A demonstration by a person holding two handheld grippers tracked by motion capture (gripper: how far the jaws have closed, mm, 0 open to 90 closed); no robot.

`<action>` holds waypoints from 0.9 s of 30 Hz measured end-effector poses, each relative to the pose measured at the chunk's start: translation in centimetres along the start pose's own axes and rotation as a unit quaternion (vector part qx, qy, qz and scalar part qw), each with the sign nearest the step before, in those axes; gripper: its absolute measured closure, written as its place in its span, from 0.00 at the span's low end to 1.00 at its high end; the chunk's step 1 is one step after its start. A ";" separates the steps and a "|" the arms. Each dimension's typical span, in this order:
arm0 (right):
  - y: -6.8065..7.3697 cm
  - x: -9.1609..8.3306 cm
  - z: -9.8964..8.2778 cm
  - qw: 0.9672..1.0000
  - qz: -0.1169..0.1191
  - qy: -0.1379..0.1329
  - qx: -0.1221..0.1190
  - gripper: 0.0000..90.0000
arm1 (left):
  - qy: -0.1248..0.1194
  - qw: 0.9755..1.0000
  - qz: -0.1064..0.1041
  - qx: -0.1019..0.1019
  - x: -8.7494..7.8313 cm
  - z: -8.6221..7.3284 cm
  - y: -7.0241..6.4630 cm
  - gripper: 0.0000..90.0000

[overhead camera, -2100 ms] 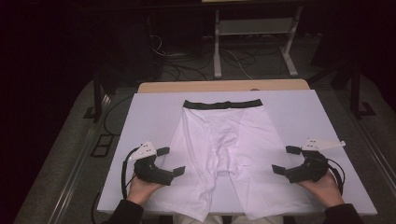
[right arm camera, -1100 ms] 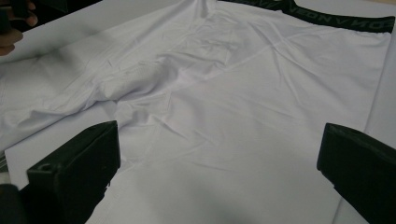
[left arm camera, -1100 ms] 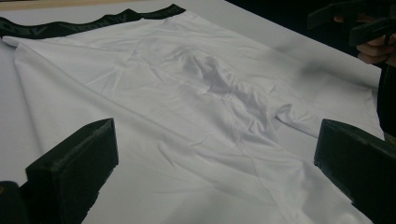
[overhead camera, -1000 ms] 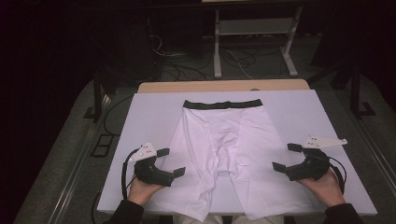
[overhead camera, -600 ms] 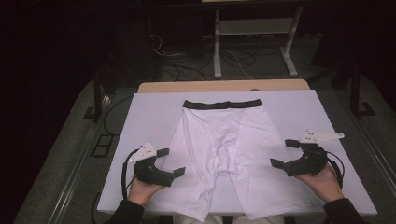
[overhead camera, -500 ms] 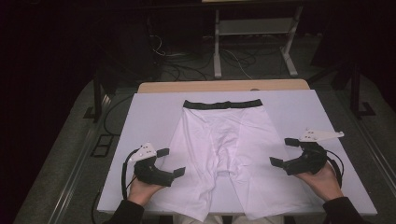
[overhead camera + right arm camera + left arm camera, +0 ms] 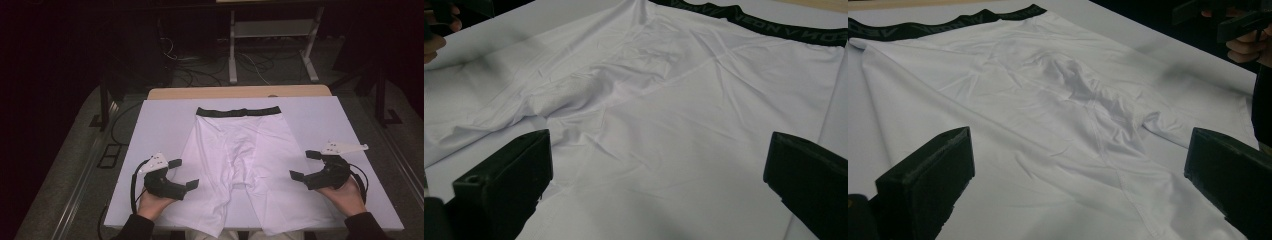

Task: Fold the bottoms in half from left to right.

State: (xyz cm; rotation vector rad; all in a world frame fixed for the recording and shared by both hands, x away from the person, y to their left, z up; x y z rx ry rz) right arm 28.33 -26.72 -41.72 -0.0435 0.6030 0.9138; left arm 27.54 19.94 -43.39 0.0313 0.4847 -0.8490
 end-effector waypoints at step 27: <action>0.2 2.1 3.6 1.000 0.015 0.007 -0.011 0.00 | 0.000 1.000 0.002 -0.002 0.0 -0.1 0.0 0.00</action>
Point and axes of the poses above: each handheld gripper's, and its own axes: x roughly forward along the jaws, z roughly out of its top, y roughly to its left, the point moved 1 cm from there along x, roughly forward along the jaws, and after that the axes turned 6 degrees about z, right-handed, at the moved point
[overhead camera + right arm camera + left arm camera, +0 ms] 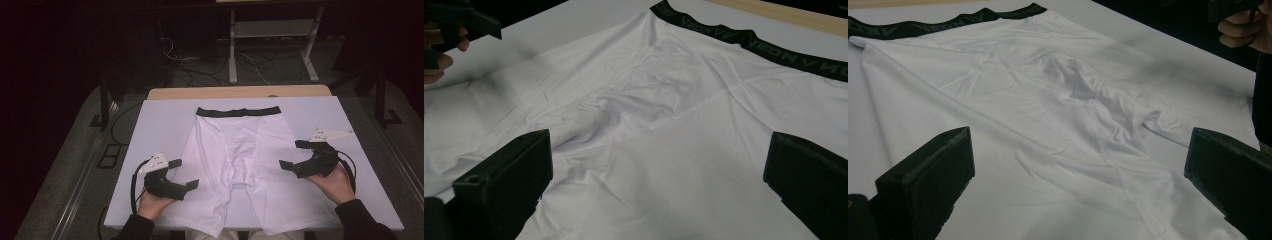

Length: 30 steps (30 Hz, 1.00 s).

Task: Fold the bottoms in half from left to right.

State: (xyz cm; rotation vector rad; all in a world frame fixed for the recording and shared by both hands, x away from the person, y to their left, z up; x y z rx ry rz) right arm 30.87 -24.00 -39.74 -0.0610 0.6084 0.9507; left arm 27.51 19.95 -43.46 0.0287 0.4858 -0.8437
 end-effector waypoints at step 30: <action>-0.3 2.5 3.2 1.000 0.006 0.015 -0.021 0.00 | 0.002 1.000 -0.002 0.001 0.1 0.0 0.0 0.00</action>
Point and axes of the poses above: each handheld gripper's, and its own axes: x roughly forward along the jaws, z roughly out of its top, y roughly to its left, the point moved 1 cm from there along x, roughly forward along the jaws, and after that the axes turned 6 degrees about z, right-handed, at the moved point
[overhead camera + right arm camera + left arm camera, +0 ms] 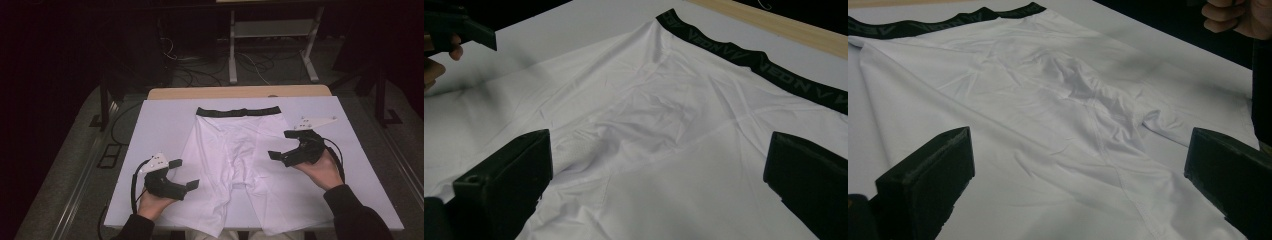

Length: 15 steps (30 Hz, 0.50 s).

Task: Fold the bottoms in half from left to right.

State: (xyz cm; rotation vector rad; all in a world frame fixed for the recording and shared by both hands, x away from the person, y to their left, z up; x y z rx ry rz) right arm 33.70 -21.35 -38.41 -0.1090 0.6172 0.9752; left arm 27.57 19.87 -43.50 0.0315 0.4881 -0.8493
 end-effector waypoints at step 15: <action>-0.5 1.9 2.4 1.000 0.001 0.008 -0.009 0.00 | 0.000 1.000 -0.001 0.000 0.0 0.0 0.0 0.00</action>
Point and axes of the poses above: each handheld gripper's, and its own axes: x roughly forward along the jaws, z roughly out of its top, y roughly to its left, the point moved 1 cm from there along x, roughly forward along the jaws, and after that the axes turned 6 degrees about z, right-handed, at the moved point
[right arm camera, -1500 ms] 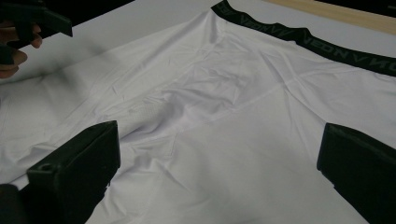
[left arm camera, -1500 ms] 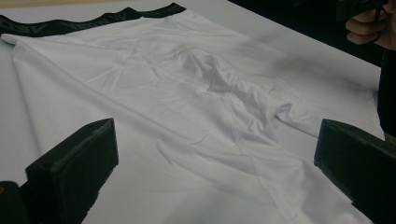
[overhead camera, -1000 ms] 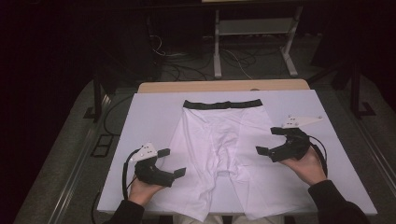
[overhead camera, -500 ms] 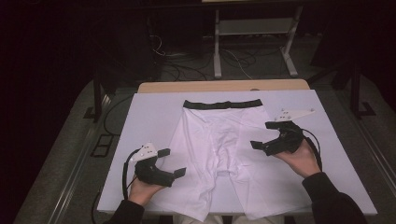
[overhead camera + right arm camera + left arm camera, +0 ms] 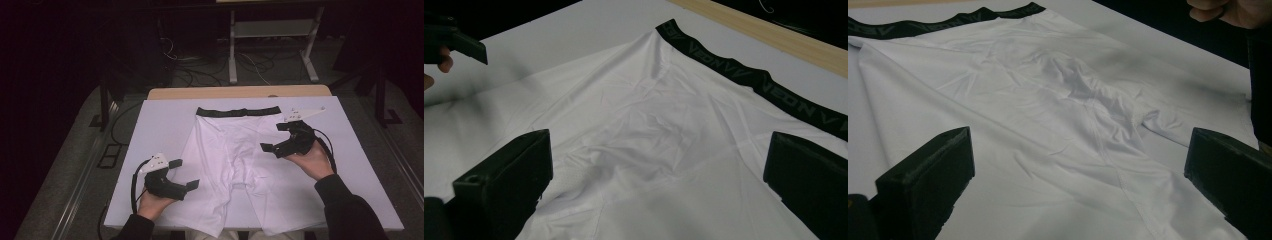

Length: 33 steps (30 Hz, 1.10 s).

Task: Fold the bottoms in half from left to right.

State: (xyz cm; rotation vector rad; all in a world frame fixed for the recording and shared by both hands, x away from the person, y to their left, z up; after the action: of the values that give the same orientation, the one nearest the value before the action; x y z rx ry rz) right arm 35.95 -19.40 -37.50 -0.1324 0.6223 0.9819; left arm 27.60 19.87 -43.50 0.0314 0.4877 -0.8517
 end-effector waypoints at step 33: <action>-1.1 4.2 5.2 1.000 0.009 -0.001 -0.008 0.00 | 0.001 1.000 -0.003 0.000 0.1 0.0 0.0 0.00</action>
State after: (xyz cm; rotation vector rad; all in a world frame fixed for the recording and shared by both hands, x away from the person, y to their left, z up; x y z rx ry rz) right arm 40.76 -14.91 -35.72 -0.1404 0.6159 1.0053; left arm 27.61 19.79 -43.51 0.0301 0.4892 -0.8577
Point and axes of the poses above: each handheld gripper's, and its own axes: x roughly forward along the jaws, z roughly out of its top, y roughly to its left, the point moved 1 cm from there along x, roughly forward along the jaws, and after that the axes turned 6 degrees about z, right-handed, at the moved point
